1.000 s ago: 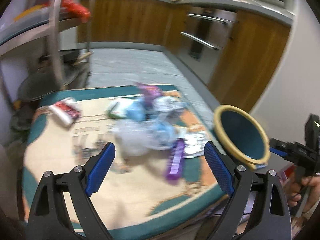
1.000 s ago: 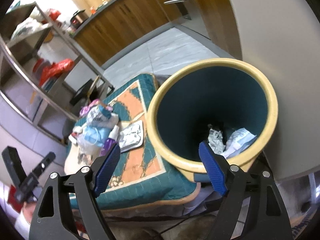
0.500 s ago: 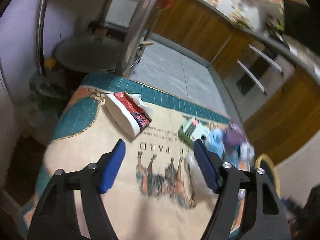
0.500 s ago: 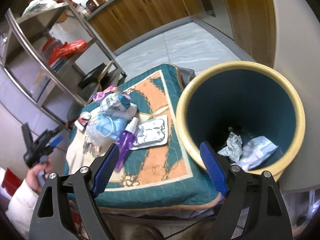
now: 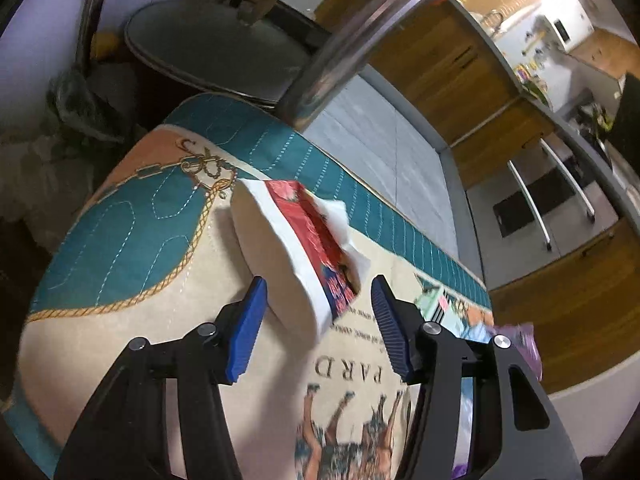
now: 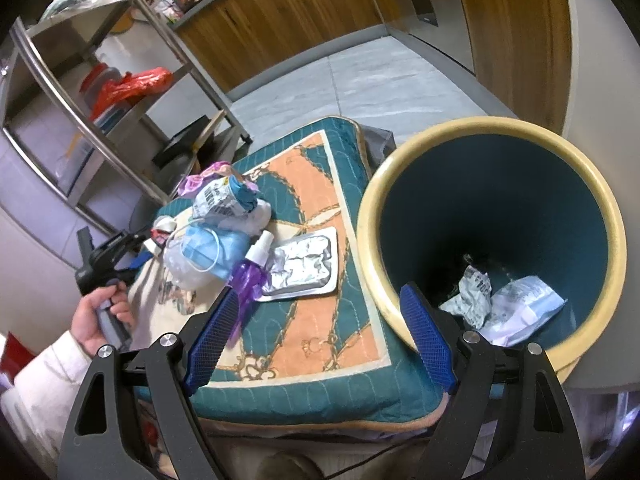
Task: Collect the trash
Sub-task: 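Grasp the white paper cup with the left gripper, then grasp the pink wrapper with the right gripper while left holds the cup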
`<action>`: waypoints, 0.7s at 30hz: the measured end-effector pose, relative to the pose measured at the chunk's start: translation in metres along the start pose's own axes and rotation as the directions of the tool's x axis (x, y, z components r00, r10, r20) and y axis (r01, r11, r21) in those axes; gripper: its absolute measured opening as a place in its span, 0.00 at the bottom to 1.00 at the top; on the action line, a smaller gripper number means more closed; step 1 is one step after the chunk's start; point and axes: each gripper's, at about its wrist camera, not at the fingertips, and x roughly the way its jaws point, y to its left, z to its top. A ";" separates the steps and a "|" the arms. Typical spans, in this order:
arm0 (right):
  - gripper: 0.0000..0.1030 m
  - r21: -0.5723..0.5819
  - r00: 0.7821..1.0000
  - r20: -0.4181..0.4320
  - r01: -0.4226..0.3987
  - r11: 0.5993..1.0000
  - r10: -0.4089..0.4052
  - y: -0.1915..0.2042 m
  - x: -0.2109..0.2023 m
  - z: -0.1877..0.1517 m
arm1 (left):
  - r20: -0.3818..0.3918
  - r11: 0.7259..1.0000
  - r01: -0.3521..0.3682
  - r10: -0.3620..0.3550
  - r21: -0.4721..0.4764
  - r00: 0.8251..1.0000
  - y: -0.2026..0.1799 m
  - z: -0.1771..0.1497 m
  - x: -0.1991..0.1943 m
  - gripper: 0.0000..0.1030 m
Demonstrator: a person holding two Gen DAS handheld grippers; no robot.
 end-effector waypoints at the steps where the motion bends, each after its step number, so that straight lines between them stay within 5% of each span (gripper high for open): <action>1: 0.81 -0.008 1.000 0.001 0.000 1.000 0.000 0.002 0.001 0.002 | 0.002 1.000 0.002 -0.002 -0.006 1.000 0.002 0.001 0.002 0.46; 5: 0.81 -0.042 1.000 0.001 -0.002 0.999 0.002 0.011 0.007 0.008 | -0.018 0.999 0.030 -0.030 -0.013 0.999 0.005 0.004 0.011 0.12; 8: 0.81 -0.067 1.000 0.000 -0.011 0.998 0.011 0.019 0.015 0.014 | -0.021 0.999 0.053 -0.053 -0.005 0.998 0.004 0.005 0.008 0.04; 17: 0.81 -0.124 0.997 0.001 -0.077 0.989 0.077 0.046 0.048 0.046 | -0.003 0.998 0.049 -0.049 -0.030 0.999 -0.003 -0.007 -0.025 0.02; 21: 0.81 -0.141 0.994 -0.011 -0.107 0.984 0.107 0.064 0.065 0.065 | 0.012 0.999 0.034 -0.035 0.034 0.999 -0.021 -0.021 -0.055 0.02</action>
